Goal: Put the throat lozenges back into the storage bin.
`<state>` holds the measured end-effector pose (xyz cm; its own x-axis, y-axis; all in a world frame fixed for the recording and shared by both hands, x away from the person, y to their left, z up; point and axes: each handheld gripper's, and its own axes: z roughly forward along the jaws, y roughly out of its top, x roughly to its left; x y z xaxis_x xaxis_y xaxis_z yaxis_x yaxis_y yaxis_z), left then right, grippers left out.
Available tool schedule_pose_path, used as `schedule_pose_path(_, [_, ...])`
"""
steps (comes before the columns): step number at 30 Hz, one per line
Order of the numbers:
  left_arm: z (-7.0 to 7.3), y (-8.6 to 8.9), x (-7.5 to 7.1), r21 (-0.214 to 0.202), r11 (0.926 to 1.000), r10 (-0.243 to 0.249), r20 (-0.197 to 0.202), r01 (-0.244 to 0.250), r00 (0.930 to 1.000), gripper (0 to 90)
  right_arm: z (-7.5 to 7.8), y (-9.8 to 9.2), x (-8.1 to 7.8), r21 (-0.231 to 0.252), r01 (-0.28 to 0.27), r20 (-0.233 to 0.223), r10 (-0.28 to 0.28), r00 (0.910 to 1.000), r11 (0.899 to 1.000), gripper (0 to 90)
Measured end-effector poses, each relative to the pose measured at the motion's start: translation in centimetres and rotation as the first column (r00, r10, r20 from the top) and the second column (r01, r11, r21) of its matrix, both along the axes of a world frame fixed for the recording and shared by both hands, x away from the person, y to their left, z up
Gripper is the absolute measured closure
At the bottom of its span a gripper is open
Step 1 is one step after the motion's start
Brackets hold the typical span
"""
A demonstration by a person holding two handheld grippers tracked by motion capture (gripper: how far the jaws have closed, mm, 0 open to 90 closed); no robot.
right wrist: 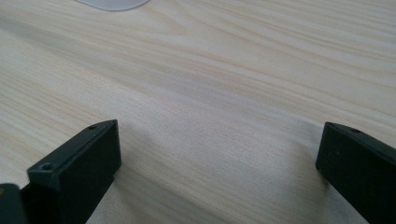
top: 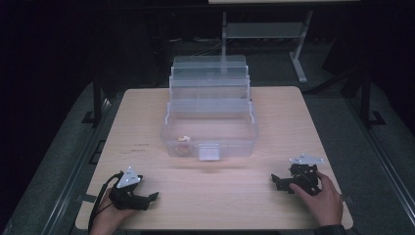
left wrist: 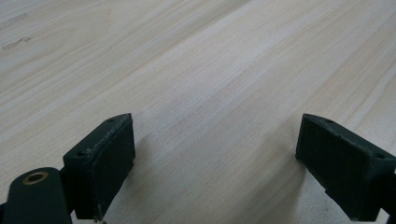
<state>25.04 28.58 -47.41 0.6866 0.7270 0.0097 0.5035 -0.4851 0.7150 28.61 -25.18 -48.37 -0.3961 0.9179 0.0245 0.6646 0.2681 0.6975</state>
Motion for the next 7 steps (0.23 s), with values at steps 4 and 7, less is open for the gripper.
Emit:
schedule_pose_path(4, [-0.04,0.07,0.03,-0.004,1.0,-0.007,0.004,0.007,1.0,11.0,0.0,0.0,0.0,0.0,0.0,0.0,0.0,1.0,1.0,0.0])
schedule_pose_path(7, [-0.05,0.07,0.08,-0.005,0.9999,-0.01,0.003,0.01,0.9999,11.0,0.01,0.01,-0.01,0.001,0.002,-0.002,-0.002,1.0,1.0,0.0])
